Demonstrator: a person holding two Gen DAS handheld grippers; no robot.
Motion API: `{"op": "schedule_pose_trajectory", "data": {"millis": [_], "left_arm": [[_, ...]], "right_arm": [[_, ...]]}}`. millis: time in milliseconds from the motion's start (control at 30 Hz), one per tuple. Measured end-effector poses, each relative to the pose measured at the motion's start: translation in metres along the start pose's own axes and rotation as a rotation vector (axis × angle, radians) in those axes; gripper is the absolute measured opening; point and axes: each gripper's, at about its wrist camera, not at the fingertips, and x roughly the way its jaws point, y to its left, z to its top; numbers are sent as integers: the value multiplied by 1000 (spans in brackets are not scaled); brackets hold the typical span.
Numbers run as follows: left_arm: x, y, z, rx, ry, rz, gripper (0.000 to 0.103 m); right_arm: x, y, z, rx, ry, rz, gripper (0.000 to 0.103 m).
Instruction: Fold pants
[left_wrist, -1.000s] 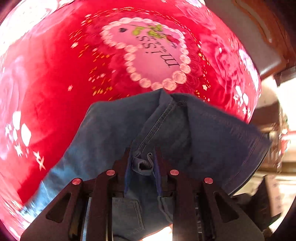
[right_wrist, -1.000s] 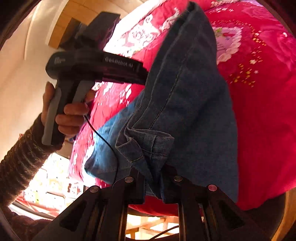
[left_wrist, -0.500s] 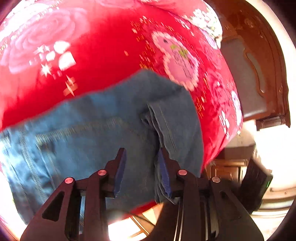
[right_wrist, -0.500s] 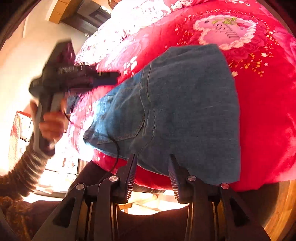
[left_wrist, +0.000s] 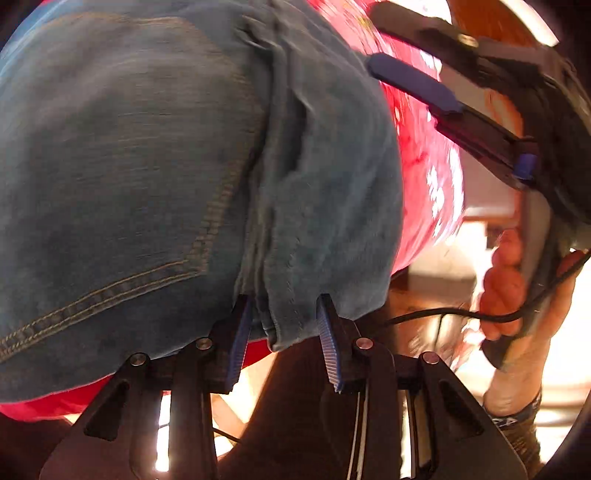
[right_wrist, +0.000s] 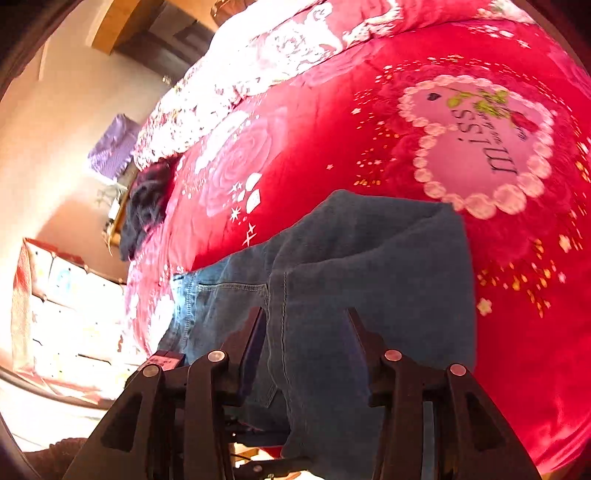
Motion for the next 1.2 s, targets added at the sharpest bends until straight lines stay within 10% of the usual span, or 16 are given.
{"op": "schedule_pose_trajectory", "data": {"millis": [367,433,467,667,867,1200], "left_arm": [[-12,10,13,-16,-11,-20,33],[-16,17,2,-12,-14,-18,33],[-18,16,5,-12,-17,-23,33],[-32,3,20,14,-77,-27,33],[-25,19,19,-19,-7,-3,31],[-77,7,30,110,-74,-58,32]], "right_arm": [[82,55,4,-374,229,-417,46],[83,52,-3,-444,247,-461,12],[79,49,-3,-449,237,-469,12],[18,33,34,-239,25,-332,10],[74,13,24,-127,170,-219,16],[-23,-16,13,1,-55,51,32]]}}
